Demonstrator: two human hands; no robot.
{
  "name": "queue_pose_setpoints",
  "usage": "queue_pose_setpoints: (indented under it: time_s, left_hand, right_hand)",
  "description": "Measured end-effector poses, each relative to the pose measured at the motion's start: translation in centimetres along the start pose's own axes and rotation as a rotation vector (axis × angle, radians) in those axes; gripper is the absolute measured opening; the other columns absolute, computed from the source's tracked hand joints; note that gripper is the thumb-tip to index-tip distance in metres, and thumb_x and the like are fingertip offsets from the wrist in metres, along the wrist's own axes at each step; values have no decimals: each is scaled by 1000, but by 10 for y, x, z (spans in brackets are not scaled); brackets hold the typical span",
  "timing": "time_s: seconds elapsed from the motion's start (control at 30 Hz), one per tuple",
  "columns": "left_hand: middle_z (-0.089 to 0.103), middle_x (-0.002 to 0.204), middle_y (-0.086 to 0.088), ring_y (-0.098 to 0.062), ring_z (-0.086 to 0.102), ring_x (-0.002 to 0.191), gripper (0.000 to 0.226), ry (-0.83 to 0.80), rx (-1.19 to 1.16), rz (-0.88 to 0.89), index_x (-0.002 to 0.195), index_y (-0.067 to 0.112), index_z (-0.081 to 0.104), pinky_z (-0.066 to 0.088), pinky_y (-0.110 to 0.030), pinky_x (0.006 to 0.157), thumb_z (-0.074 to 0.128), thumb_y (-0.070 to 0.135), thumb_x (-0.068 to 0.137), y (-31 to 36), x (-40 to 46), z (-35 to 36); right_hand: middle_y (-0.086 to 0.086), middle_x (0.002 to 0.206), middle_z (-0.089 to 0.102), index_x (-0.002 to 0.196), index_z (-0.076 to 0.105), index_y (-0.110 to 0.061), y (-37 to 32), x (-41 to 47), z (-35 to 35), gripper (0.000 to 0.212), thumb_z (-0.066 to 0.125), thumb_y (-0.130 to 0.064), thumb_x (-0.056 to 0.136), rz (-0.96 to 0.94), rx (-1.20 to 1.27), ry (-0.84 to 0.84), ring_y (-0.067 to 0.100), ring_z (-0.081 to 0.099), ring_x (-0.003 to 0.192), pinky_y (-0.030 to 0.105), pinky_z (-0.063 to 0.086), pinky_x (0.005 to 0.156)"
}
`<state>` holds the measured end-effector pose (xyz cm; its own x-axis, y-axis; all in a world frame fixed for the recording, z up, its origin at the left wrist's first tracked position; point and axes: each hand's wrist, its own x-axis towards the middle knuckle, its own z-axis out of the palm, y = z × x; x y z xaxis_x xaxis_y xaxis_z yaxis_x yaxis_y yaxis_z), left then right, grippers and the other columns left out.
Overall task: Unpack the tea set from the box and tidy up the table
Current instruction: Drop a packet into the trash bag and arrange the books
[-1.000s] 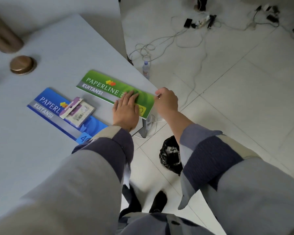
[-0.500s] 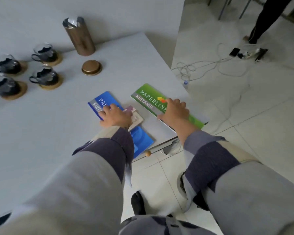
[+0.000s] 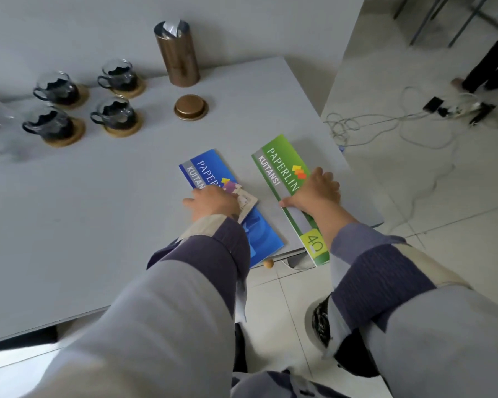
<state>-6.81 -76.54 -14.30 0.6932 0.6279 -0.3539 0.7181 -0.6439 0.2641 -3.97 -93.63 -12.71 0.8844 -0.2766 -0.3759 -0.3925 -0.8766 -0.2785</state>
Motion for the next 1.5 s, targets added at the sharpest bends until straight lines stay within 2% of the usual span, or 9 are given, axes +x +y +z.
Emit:
queue_pose_setpoints:
  time_s: [0.23,0.4,0.53,0.67,0.87,1.1,1.3,1.4,1.5]
  left_hand:
    - [50,121,-11,-31,49,115,57,-40,-118,37,126,11,42,45,-43,91,62,45,85,-16,-6,-3]
    - [62,94,-2,-21,61,85,39,-216,-236,-17,102,11,52,51,-29,72,52,49,91,-22,-2,-2]
    - [55,84,1,-17,58,81,26,-296,-253,55,110,17,55,48,-29,71,49,36,95,-32,-1,-9]
    - [59,122,-4,-24,60,109,34,-409,-713,-152,131,9,50,54,-37,84,46,19,98,-46,6,-23]
    - [62,101,-5,-20,64,92,12,-160,-1108,-271,104,21,49,55,-32,84,46,12,97,-65,36,-49]
    - [63,104,-16,-29,64,94,17,-138,-1048,-188,95,7,50,55,-36,81,57,23,93,-51,41,-43]
    - [52,127,-14,-30,53,117,41,-62,-828,-307,125,3,47,45,-38,99,42,31,95,-30,38,-34]
    - [62,116,-12,-28,62,103,34,-94,-788,-281,113,6,57,52,-39,90,51,24,85,-27,44,-29]
    - [64,109,-11,-30,65,97,31,-153,-767,-253,110,5,58,56,-40,84,57,18,81,-22,44,-30]
  right_hand:
    - [10,124,57,122,32,-14,0,-14,1,83,86,-34,63,-93,135,37,33,59,109,37,46,80]
    - [5,128,53,128,31,-15,-12,-19,-6,81,82,-35,69,-136,343,-185,28,55,113,34,43,84]
    - [5,128,52,132,32,-14,-38,-27,-1,82,82,-34,69,-175,420,-280,26,52,117,34,41,86]
    - [6,125,56,128,37,-13,-58,-30,15,77,81,-33,69,-209,403,-304,26,55,113,41,47,95]
    - [12,130,44,130,42,-10,-86,-41,45,74,79,-32,70,-287,203,-255,30,52,116,33,44,93]
    - [9,133,41,128,48,-15,-98,-47,56,76,76,-52,68,-273,-109,-116,30,35,127,39,33,102]
    - [11,128,52,122,57,-17,-106,-35,56,44,59,-33,81,-155,38,-147,33,47,121,37,43,99]
    - [12,114,63,99,63,-12,-110,-32,58,31,53,-35,81,-127,180,-98,34,58,107,32,45,81]
    - [12,112,65,108,66,-12,-116,-32,64,42,49,-41,82,-110,180,-82,35,59,105,34,47,82]
